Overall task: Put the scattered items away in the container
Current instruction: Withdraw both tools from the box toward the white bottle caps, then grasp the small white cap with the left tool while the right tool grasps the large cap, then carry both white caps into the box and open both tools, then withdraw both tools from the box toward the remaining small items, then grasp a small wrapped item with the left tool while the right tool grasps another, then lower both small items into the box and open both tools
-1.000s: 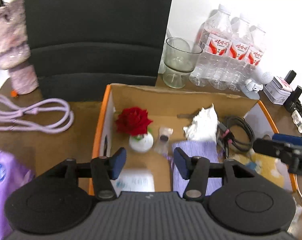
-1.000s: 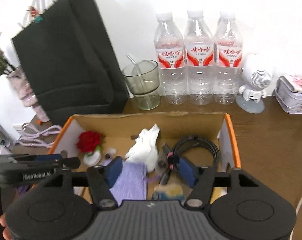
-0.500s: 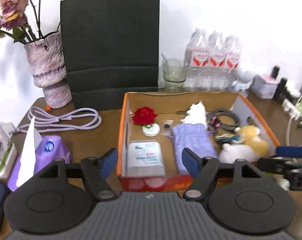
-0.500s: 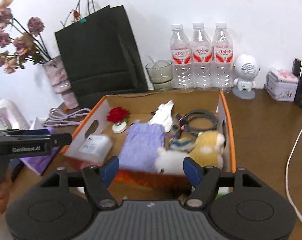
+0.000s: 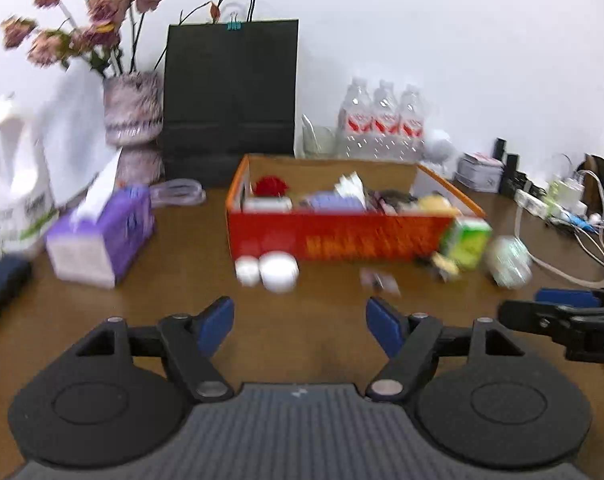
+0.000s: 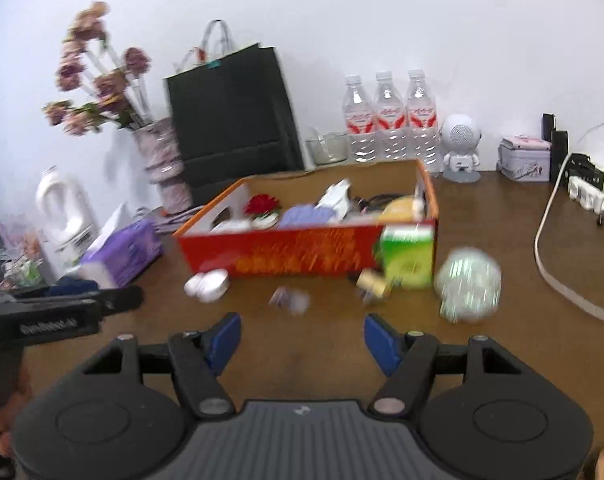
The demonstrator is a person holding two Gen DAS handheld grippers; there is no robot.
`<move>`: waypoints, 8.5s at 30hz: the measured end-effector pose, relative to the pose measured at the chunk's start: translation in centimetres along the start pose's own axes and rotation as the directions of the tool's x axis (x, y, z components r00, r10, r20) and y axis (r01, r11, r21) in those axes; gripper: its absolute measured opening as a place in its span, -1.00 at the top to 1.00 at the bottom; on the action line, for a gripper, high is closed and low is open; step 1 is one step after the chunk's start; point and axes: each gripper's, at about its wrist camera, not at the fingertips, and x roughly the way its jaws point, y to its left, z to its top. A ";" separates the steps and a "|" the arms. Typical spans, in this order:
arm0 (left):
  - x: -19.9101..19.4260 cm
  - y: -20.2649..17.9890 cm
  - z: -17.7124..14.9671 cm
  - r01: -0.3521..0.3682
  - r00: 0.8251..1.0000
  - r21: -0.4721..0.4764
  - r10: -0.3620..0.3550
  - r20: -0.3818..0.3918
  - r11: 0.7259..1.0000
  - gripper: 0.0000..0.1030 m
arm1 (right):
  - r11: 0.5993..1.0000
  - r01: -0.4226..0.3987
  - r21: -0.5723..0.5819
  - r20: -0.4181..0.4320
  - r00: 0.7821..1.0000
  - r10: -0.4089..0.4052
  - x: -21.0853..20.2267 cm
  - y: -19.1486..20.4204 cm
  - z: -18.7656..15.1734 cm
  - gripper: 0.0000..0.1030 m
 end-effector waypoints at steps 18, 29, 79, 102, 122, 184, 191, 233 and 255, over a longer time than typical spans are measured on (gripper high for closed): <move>-6.6 2.6 -7.9 0.025 1.000 -0.031 -0.025 0.002 0.999 -0.30 | 0.976 -0.030 -0.215 0.130 0.990 0.059 -7.0 6.8 -9.7 -0.21; -0.2 5.7 -1.8 -0.070 0.997 0.070 0.070 -0.008 0.995 -0.29 | 0.986 -0.065 -0.156 -0.009 0.998 0.064 0.7 4.2 -3.2 -0.23; 9.1 10.3 3.5 0.016 0.998 -0.008 -0.017 -0.065 1.000 0.49 | 0.962 -0.155 -0.224 -0.121 0.984 0.131 15.8 9.4 1.4 0.25; -10.1 1.5 -4.1 -0.015 0.989 -0.054 0.022 0.144 0.998 0.49 | 0.991 -0.055 -0.120 0.164 0.984 0.075 -8.1 4.4 -7.6 0.25; -5.6 -0.2 1.9 0.051 0.984 0.008 -0.051 0.172 0.999 0.49 | 0.995 -0.086 -0.052 0.162 0.982 0.093 -8.2 3.4 -2.5 0.24; 8.6 -3.3 1.9 0.057 0.995 0.060 -0.052 -0.080 0.997 -0.25 | 0.995 0.030 0.090 0.028 0.999 -0.033 2.9 -2.8 -3.0 -0.57; 12.1 -5.9 3.2 0.150 0.985 0.126 -0.137 -0.103 0.981 -0.07 | 0.995 0.083 0.051 -0.025 0.996 -0.082 4.6 -4.8 -1.7 -0.16; -7.8 -0.6 -4.6 0.060 0.997 -0.006 -0.059 0.054 0.998 0.70 | 0.991 -0.068 -0.120 0.108 0.991 0.081 -7.0 2.9 -8.0 0.59; 2.5 1.8 8.5 0.123 0.988 -0.014 -0.121 0.092 0.992 0.70 | 0.995 -0.089 -0.036 0.220 0.971 0.095 -2.8 0.1 2.8 0.58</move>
